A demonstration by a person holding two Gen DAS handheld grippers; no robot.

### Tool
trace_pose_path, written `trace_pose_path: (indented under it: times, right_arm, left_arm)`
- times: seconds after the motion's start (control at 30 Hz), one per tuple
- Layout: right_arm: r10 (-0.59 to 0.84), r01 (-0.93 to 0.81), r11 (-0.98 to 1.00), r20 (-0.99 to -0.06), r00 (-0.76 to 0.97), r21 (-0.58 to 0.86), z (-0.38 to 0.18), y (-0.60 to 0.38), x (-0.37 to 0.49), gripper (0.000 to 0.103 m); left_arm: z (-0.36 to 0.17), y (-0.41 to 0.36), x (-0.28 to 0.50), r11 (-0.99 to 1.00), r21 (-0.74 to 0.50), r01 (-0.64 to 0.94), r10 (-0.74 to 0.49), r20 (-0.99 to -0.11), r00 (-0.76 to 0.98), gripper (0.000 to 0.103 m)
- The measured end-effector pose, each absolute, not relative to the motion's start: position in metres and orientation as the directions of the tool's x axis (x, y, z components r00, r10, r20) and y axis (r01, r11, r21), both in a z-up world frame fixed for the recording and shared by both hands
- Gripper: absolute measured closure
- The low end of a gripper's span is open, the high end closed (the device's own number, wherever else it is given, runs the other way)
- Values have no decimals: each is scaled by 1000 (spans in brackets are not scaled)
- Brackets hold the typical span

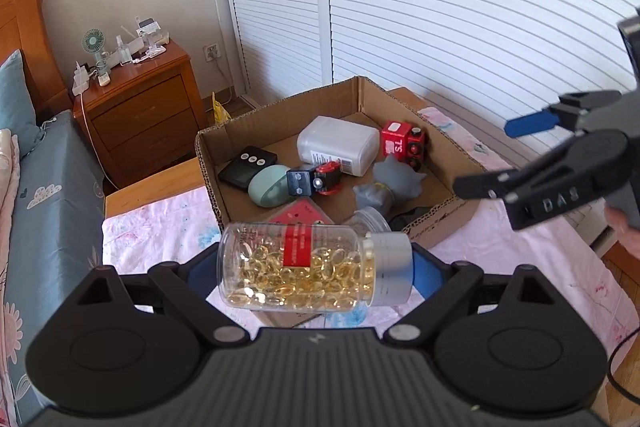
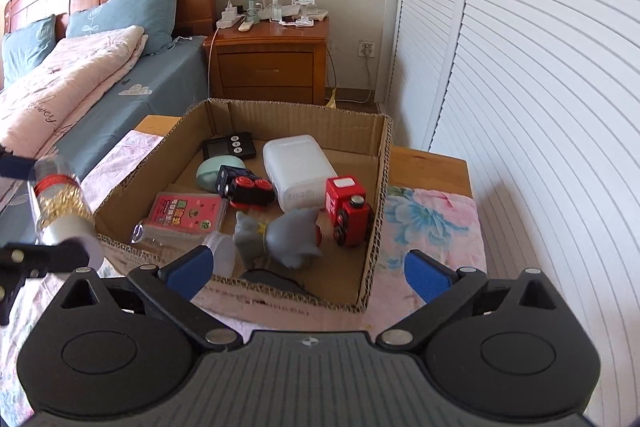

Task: Organize rigid objects
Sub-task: 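Carry train and capsule jar over cardboard box and open both tools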

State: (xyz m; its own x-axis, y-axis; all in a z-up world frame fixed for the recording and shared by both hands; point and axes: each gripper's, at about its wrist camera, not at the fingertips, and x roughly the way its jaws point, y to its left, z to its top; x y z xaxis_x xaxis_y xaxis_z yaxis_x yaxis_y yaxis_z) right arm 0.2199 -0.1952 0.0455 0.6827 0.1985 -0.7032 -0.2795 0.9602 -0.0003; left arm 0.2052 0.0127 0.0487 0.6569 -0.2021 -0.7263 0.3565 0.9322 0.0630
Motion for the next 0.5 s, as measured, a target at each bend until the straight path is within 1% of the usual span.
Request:
trace_pose_path:
  times: [0.23,0.37,0.5]
  right_arm:
    - [152,-182,983,-698,700,31,39,-208,171,0]
    - [158,-172,984,-698,698,51,33,-211,151,0]
    - [138,-158,987,-692,709,35,31,-214,139,0]
  left_arm:
    - [63,-10,230,926,58,373,-216,-729,650,10]
    - [67,-31,253,920,68,385,-212,-741,637,10]
    - [66,-54,280,915,86,394,-196,-760,620,10]
